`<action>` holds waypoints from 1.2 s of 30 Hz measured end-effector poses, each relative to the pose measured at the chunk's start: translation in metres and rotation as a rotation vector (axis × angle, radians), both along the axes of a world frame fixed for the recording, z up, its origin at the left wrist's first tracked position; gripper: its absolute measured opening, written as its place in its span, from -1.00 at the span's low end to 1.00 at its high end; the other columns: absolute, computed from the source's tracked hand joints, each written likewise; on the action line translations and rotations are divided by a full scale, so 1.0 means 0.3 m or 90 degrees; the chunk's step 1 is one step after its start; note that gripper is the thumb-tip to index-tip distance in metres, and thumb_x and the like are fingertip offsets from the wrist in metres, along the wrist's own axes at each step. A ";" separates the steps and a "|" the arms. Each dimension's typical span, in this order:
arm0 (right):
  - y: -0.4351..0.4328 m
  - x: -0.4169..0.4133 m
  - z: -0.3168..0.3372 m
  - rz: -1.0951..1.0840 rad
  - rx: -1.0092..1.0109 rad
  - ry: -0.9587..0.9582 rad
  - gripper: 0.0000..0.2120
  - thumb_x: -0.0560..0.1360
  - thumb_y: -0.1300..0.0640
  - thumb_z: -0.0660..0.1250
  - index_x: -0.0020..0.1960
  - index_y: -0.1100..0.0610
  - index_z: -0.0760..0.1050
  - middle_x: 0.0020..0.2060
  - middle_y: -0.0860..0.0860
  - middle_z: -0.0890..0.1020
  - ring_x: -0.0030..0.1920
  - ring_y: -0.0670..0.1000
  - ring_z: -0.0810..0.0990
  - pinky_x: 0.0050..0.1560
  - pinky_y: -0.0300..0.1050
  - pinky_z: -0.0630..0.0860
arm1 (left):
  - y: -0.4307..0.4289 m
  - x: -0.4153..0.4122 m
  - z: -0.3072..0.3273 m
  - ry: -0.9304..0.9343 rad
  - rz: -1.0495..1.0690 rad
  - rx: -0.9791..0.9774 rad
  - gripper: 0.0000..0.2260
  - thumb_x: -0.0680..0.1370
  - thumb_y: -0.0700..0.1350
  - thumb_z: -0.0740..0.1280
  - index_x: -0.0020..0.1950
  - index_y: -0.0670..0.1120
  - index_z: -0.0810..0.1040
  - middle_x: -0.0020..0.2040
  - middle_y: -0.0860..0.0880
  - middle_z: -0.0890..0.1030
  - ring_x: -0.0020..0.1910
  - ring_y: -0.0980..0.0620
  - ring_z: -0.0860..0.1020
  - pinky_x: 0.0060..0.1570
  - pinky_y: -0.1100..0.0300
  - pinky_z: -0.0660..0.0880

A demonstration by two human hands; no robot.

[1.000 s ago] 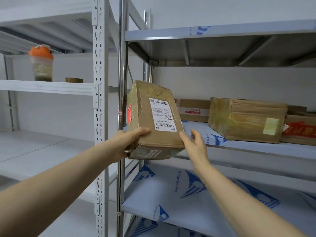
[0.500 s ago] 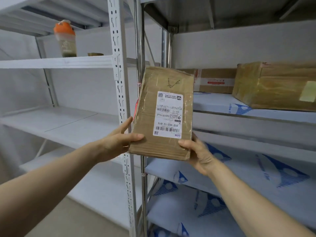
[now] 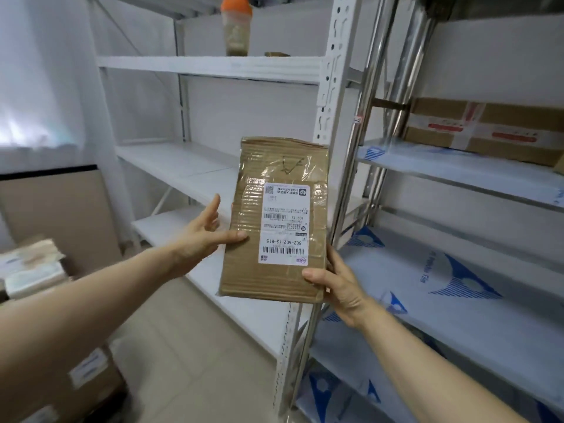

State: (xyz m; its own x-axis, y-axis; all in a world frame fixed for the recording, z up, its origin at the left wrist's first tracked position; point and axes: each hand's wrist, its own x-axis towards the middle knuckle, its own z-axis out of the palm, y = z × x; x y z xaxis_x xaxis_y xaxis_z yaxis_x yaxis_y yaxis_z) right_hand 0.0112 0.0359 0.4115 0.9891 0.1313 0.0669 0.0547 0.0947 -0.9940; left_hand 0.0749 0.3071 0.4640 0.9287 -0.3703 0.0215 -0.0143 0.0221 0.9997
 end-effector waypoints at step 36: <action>2.176 0.573 -0.293 0.454 -0.066 0.340 -0.32 0.16 -0.18 0.46 0.20 0.11 0.54 -0.06 0.05 0.68 -0.04 0.07 0.58 -0.01 0.01 0.54 | 1.847 -0.138 -0.322 0.352 0.594 0.028 -0.56 0.44 0.22 0.36 0.18 -0.04 0.52 0.06 -0.10 0.65 0.07 -0.08 0.59 0.17 -0.03 0.49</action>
